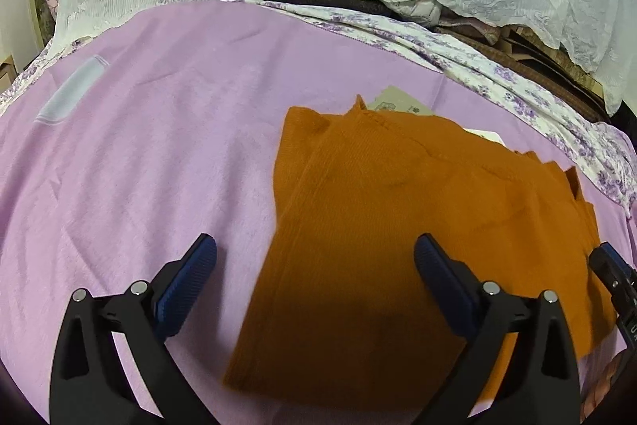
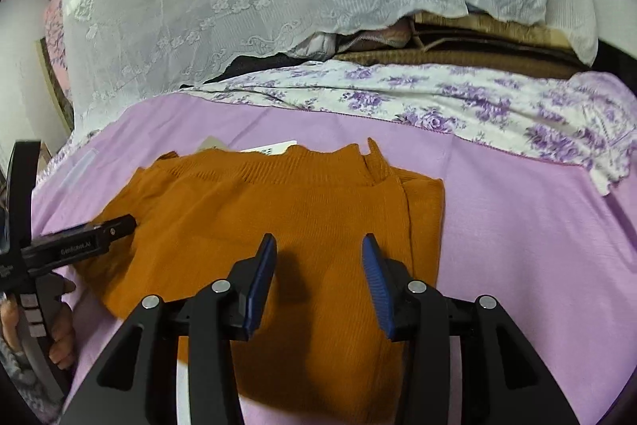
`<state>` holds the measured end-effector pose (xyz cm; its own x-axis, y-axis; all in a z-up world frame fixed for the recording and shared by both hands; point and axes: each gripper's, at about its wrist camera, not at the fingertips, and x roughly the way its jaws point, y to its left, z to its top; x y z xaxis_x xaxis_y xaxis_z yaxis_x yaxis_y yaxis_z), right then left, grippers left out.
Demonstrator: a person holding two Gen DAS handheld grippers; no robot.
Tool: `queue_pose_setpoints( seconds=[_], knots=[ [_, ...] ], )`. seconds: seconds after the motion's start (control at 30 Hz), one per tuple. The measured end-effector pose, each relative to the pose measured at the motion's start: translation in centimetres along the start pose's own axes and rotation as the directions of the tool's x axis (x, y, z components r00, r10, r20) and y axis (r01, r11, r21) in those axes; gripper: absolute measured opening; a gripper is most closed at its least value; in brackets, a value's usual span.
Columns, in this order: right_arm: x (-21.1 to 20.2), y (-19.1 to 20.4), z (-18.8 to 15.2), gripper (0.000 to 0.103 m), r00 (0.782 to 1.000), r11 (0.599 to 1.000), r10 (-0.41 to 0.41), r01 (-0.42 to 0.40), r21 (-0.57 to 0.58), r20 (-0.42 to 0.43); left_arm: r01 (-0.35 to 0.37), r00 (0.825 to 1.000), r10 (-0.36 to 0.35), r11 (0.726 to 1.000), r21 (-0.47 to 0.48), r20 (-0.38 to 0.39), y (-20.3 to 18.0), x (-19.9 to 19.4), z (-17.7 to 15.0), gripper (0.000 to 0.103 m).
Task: Fold small clothes
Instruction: 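Press and smooth the folded cardigan with both open grippers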
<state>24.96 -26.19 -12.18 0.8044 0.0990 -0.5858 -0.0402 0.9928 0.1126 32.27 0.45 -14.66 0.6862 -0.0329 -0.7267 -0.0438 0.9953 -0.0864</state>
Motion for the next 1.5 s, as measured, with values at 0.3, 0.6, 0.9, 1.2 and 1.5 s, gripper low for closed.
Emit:
queue_pose_setpoints(
  seconds=[0.3, 0.6, 0.9, 1.2, 1.5],
  knots=[
    [-0.6, 0.8, -2.0, 0.058, 0.996, 0.999, -0.025, 0.022, -0.033, -0.091, -0.034, 0.999, 0.035, 0.999, 0.032, -0.033, -0.3, -0.5, -1.6, 0.099],
    [-1.5, 1.1, -2.5, 0.059, 0.997, 0.999, -0.03, 0.028, -0.033, -0.064, -0.052, 0.998, 0.053, 0.998, 0.036, -0.023, -0.1, -1.6, -2.6, 0.099],
    [-2.1, 2.2, -0.6, 0.059, 1.0, 0.999, 0.001, -0.002, -0.038, -0.014, -0.037, 0.996, 0.033, 0.998, 0.055, 0.085, -1.0, -3.6, -1.7, 0.099],
    [1.8, 4.8, 2.3, 0.065, 0.999, 0.997, 0.006, -0.009, -0.078, -0.039, -0.088, 0.991, 0.074, 0.987, 0.132, 0.113, -4.6, -1.3, 0.8, 0.099],
    [4.4, 4.5, 0.8, 0.075, 0.994, 0.997, 0.025, -0.032, -0.065, -0.106, -0.088, 0.996, 0.084, 0.986, 0.143, 0.034, -4.4, 1.2, 0.4, 0.099]
  ],
)
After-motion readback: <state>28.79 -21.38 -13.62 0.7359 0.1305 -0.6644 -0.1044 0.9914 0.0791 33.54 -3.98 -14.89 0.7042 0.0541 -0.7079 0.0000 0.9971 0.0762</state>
